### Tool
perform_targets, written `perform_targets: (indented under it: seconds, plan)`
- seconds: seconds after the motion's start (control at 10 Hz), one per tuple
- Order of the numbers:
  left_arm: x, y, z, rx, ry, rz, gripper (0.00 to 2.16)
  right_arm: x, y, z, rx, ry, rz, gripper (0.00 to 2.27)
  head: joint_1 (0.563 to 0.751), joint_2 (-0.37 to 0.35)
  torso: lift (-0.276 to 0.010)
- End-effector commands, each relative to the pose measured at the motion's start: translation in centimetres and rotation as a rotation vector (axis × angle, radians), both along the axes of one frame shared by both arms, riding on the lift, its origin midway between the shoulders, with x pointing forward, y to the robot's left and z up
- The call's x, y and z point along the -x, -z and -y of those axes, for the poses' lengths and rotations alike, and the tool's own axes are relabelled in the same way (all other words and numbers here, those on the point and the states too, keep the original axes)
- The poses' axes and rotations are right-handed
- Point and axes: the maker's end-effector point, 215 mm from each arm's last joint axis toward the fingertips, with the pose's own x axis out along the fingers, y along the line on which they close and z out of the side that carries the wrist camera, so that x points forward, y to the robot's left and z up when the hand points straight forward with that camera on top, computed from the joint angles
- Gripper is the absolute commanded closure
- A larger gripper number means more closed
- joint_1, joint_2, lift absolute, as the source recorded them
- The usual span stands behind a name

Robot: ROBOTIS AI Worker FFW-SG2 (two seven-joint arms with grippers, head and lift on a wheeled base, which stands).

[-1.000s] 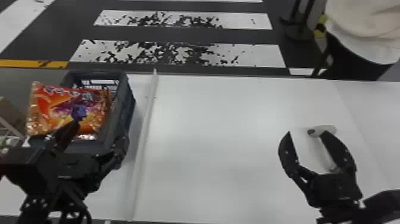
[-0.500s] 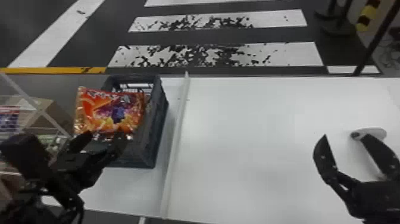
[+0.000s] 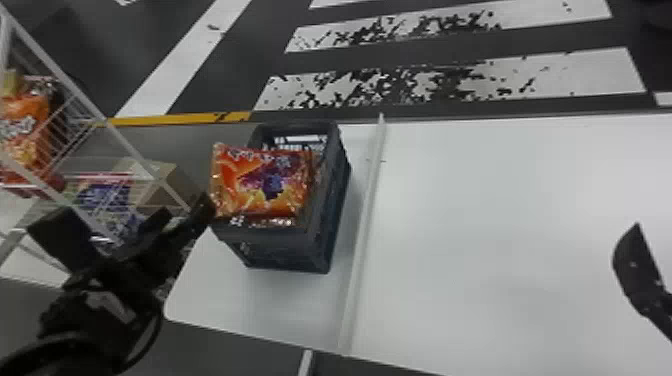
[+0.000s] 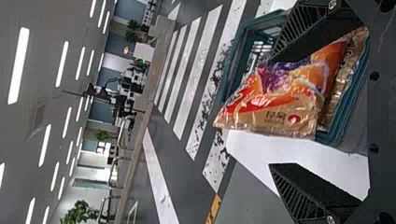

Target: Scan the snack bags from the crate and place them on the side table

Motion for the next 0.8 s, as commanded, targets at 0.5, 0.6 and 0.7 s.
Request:
perform_targets:
  seconds: [0.5,0.6,0.7]
  plan:
    - [-4.8,4.1,-2.5,0.187,-0.002,-0.04,0.08,0.4,0.1,-1.9,0.007,-0.038,-0.021,0.07,0.695,0.35,-0.094]
    - [-5.8,5.8,-1.6,0.194,0.016,-0.076,0.08,0.6,-0.1,-1.9,0.006,-0.037,-0.021,0.07,0.695,0.35,-0.094]
    - [-6.2,6.7,-0.9,0.213,0.029,-0.088,0.08,0.7,-0.2,-2.0,0.007,-0.039,-0.021,0.07,0.695,0.35,-0.094]
